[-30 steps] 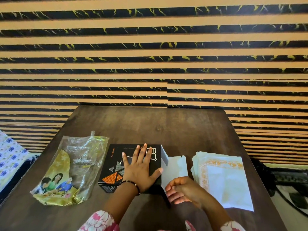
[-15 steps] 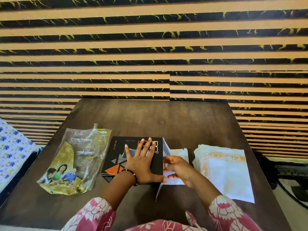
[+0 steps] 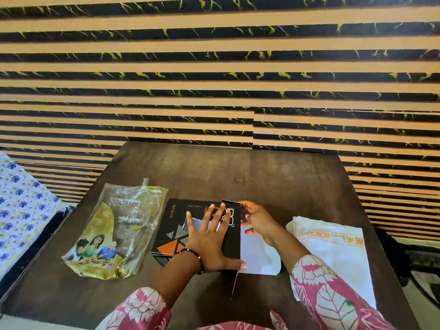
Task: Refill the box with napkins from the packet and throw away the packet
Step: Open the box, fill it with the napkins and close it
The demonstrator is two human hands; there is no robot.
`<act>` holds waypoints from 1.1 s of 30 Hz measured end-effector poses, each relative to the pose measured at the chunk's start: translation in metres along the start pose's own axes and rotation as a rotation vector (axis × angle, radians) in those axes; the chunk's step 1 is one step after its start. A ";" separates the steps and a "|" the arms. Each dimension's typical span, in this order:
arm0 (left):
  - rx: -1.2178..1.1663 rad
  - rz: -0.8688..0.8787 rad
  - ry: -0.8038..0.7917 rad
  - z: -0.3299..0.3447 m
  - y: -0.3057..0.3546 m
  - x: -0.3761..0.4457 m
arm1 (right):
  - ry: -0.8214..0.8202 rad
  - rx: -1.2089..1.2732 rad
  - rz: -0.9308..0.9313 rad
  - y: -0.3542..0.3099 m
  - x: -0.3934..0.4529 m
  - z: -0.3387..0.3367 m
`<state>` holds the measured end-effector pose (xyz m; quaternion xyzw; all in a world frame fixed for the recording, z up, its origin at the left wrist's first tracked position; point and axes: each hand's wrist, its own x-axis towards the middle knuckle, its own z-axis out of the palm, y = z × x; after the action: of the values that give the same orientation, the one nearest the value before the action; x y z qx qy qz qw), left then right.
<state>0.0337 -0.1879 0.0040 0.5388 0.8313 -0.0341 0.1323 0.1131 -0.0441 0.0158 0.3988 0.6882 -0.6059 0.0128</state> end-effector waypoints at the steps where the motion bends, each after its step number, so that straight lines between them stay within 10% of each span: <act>1: -0.001 -0.003 -0.001 -0.001 0.000 0.000 | -0.013 -0.007 0.004 0.001 0.001 0.000; 7: -0.010 -0.014 0.027 -0.003 0.002 -0.002 | -0.107 -0.004 -0.021 -0.002 -0.003 -0.012; 17: -0.119 -0.043 0.184 0.002 0.006 -0.005 | 0.254 -0.230 -0.191 0.039 -0.065 -0.043; 27: -0.217 -0.042 0.299 -0.004 0.028 0.012 | 0.403 -1.008 0.075 0.152 -0.095 -0.038; 33: -0.168 -0.049 0.264 0.000 0.026 0.015 | 0.431 -1.055 0.167 0.145 -0.088 -0.031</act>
<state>0.0516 -0.1641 0.0024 0.5053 0.8542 0.1036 0.0658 0.2696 -0.0726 -0.0509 0.5060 0.8505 -0.0827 0.1173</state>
